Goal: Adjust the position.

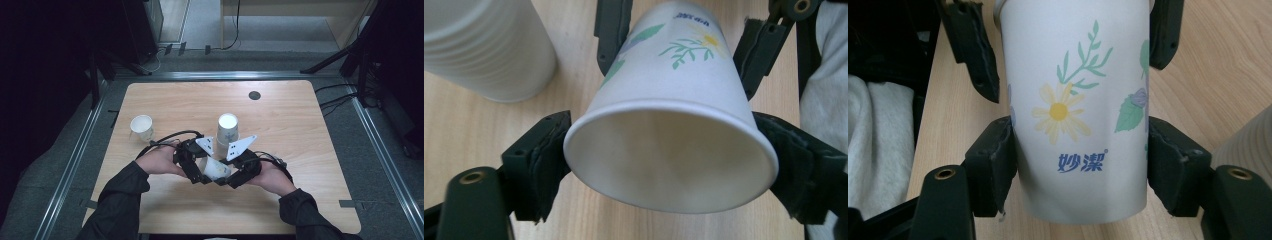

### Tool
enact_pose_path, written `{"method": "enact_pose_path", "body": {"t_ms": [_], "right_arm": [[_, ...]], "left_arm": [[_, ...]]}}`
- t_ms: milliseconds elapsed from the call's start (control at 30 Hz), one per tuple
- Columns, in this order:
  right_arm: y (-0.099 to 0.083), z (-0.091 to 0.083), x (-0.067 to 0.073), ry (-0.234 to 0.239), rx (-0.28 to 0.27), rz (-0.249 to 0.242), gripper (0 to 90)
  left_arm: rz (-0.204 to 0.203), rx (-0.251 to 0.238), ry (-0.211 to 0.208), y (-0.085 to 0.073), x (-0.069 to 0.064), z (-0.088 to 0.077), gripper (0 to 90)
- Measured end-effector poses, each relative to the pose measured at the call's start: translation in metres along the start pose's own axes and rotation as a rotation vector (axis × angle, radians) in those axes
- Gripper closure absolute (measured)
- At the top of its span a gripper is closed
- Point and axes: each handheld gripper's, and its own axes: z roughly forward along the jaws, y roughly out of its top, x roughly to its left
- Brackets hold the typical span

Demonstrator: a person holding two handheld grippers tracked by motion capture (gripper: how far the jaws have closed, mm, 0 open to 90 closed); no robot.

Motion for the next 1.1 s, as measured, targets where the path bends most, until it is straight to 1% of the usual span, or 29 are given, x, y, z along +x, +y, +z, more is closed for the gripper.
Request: {"method": "enact_pose_path", "body": {"t_ms": [167, 200, 267, 333, 400, 567, 633, 700, 767, 833, 867, 967, 1000, 1067, 1100], "right_arm": [[0.0, -0.009, -0.002, -0.008, -0.044, 0.004, 33.9], [0.0, -0.01, -0.002, -0.007, -0.051, 0.009, 33.9], [0.0, -0.014, -0.002, -0.012, -0.061, 0.021, 33.9], [-0.001, -0.016, -0.003, -0.014, -0.073, 0.022, 33.8], [-0.001, -0.018, -0.004, -0.01, -0.081, 0.022, 33.7], [-0.003, -0.022, -0.003, -0.004, -0.093, 0.024, 33.7], [-0.003, -0.023, -0.004, -0.003, -0.101, 0.029, 33.7], [-0.003, -0.024, -0.004, 0.0, -0.109, 0.031, 33.7], [-0.003, -0.025, -0.004, 0.003, -0.112, 0.032, 33.7], [-0.003, -0.025, -0.004, 0.006, -0.115, 0.034, 33.7], [-0.003, -0.025, -0.005, 0.01, -0.117, 0.037, 33.7], [-0.003, -0.025, -0.005, 0.017, -0.121, 0.039, 33.7], [-0.003, -0.024, -0.005, 0.015, -0.122, 0.038, 33.7], [-0.003, -0.023, -0.004, 0.028, -0.125, 0.044, 33.7], [-0.002, -0.023, -0.004, 0.028, -0.123, 0.046, 33.7]], "left_arm": [[-0.028, -0.075, 0.022, -0.006, 0.003, -0.008, 13.0], [-0.037, -0.086, 0.017, -0.008, 0.004, -0.01, 13.0], [-0.041, -0.116, 0.014, -0.011, 0.004, -0.011, 13.0], [-0.054, -0.128, 0.007, -0.014, 0.004, -0.011, 13.0], [-0.064, -0.137, 0.012, -0.016, 0.005, -0.011, 13.0], [-0.093, -0.209, -0.005, -0.022, 0.004, -0.011, 13.0], [-0.117, -0.24, -0.021, -0.023, 0.004, -0.01, 13.1], [-0.127, -0.25, -0.013, -0.023, 0.004, -0.009, 13.1], [-0.138, -0.265, -0.018, -0.023, 0.003, -0.007, 13.1], [-0.14, -0.279, -0.016, -0.022, 0.002, -0.007, 13.1], [-0.14, -0.297, -0.015, -0.022, 0.001, -0.007, 13.1], [-0.157, -0.338, -0.032, -0.022, 0.002, -0.007, 14.5], [-0.159, -0.342, -0.036, -0.022, 0.002, -0.007, 14.7], [-0.159, -0.355, -0.046, -0.022, 0.002, -0.007, 15.7], [-0.155, -0.359, -0.052, -0.022, 0.002, -0.007, 18.5]]}}
